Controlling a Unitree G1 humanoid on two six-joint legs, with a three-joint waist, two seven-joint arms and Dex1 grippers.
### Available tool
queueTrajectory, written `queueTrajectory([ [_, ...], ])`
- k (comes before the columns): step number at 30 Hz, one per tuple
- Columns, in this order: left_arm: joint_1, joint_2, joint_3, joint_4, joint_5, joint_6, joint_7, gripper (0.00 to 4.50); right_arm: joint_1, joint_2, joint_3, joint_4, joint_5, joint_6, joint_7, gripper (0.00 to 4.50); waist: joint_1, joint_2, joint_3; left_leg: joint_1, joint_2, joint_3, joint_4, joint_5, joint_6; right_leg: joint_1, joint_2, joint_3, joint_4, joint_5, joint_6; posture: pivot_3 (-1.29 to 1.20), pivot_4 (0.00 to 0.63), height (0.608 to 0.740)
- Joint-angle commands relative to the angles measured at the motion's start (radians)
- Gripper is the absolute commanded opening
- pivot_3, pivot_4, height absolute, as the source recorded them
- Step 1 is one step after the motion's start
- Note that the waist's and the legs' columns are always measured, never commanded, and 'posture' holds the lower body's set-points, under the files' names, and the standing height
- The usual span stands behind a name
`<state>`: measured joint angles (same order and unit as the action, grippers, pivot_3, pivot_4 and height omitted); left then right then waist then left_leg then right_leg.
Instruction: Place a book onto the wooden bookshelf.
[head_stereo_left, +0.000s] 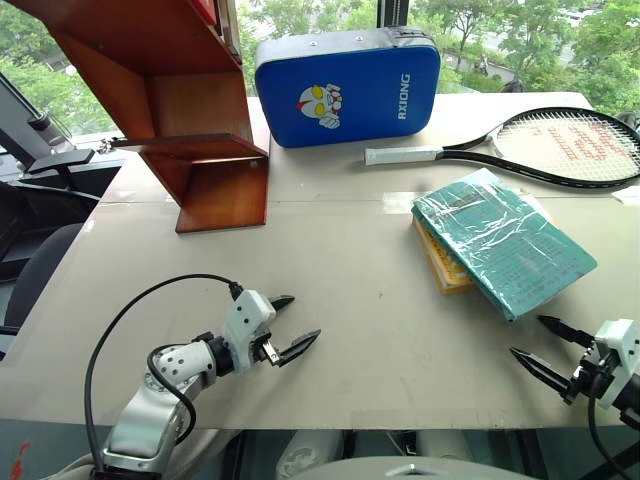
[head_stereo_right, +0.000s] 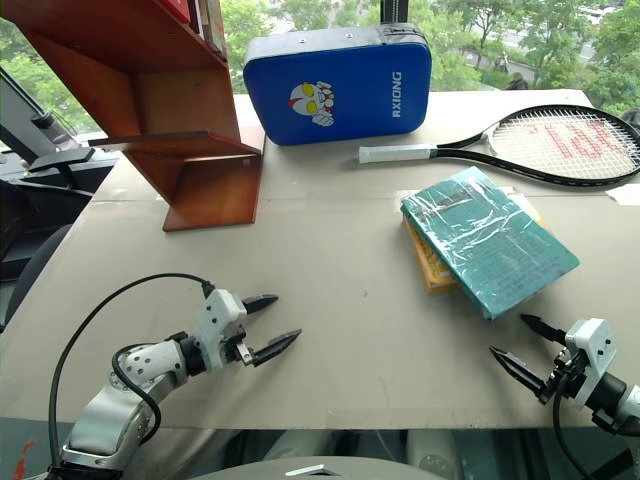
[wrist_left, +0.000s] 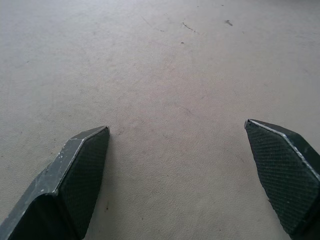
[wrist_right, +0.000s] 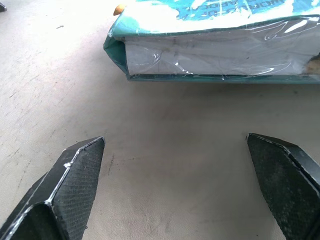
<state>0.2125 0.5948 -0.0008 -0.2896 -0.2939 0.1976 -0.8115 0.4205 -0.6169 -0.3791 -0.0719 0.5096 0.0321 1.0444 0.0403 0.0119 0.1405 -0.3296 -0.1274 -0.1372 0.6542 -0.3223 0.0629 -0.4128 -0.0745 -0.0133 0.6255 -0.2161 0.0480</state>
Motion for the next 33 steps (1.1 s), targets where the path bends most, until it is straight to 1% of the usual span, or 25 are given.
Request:
queueTrajectory([
  [1, 0.016, 0.005, 0.018, 0.004, -0.011, 0.008, -0.005, 4.45, 0.0, -0.02, -0.037, 0.006, 0.006, -0.013, 0.012, 4.5, 0.0, 0.0, 0.0, 0.0, 0.0, 0.0, 0.0, 0.0, 0.0, 0.0, 0.0, 0.0, 0.0, 0.0, 0.0, 0.0, 0.15, 0.74],
  [12, 0.018, 0.006, 0.029, -0.004, -0.057, 0.0, -0.04, 4.45, -0.008, -0.032, -0.045, 0.002, 0.011, -0.004, 0.01, 4.5, 0.0, -0.002, 0.003, 0.0, 0.0, 0.0, -0.001, 0.0, 0.0, 0.0, 0.0, 0.0, 0.0, 0.0, 0.0, 0.0, 0.15, 0.74],
  [24, 0.018, 0.004, 0.03, -0.007, -0.057, -0.007, -0.052, 4.45, -0.002, -0.045, -0.059, 0.002, 0.019, 0.013, 0.015, 4.5, 0.001, -0.002, 0.003, 0.0, 0.0, 0.0, -0.001, 0.0, 0.0, 0.0, 0.0, 0.0, 0.0, 0.0, 0.0, 0.0, 0.15, 0.74],
  [26, 0.01, 0.014, 0.035, -0.014, -0.063, 0.003, -0.06, 4.45, -0.004, -0.062, -0.079, 0.006, 0.023, 0.026, 0.011, 4.5, 0.001, -0.002, 0.004, 0.0, 0.0, 0.0, -0.001, 0.0, 0.0, 0.0, 0.0, 0.0, 0.0, 0.0, 0.0, 0.0, 0.15, 0.74],
  [28, -0.003, 0.041, 0.041, -0.037, -0.087, 0.06, -0.074, 4.45, -0.018, -0.084, -0.112, 0.01, 0.036, 0.061, -0.011, 4.5, 0.001, -0.002, 0.004, 0.0, 0.0, 0.0, -0.001, 0.0, 0.0, 0.0, 0.0, 0.0, 0.0, 0.0, 0.0, 0.0, 0.15, 0.74],
  [30, -0.036, 0.067, 0.059, -0.072, -0.144, 0.13, -0.091, 4.45, -0.035, -0.139, -0.145, 0.034, 0.028, 0.103, -0.018, 4.5, 0.0, -0.002, 0.004, 0.0, 0.0, 0.0, -0.001, 0.0, 0.0, 0.0, 0.0, 0.0, 0.0, 0.0, 0.0, 0.0, 0.15, 0.74],
  [33, -0.119, 0.104, 0.091, -0.118, -0.236, 0.228, -0.106, 4.45, -0.102, -0.224, -0.178, 0.135, -0.072, 0.101, -0.105, 4.5, 0.0, -0.004, 0.007, 0.0, 0.0, 0.001, 0.0, 0.0, 0.0, 0.0, 0.0, 0.0, 0.0, 0.0, 0.0, 0.0, 0.15, 0.74],
])
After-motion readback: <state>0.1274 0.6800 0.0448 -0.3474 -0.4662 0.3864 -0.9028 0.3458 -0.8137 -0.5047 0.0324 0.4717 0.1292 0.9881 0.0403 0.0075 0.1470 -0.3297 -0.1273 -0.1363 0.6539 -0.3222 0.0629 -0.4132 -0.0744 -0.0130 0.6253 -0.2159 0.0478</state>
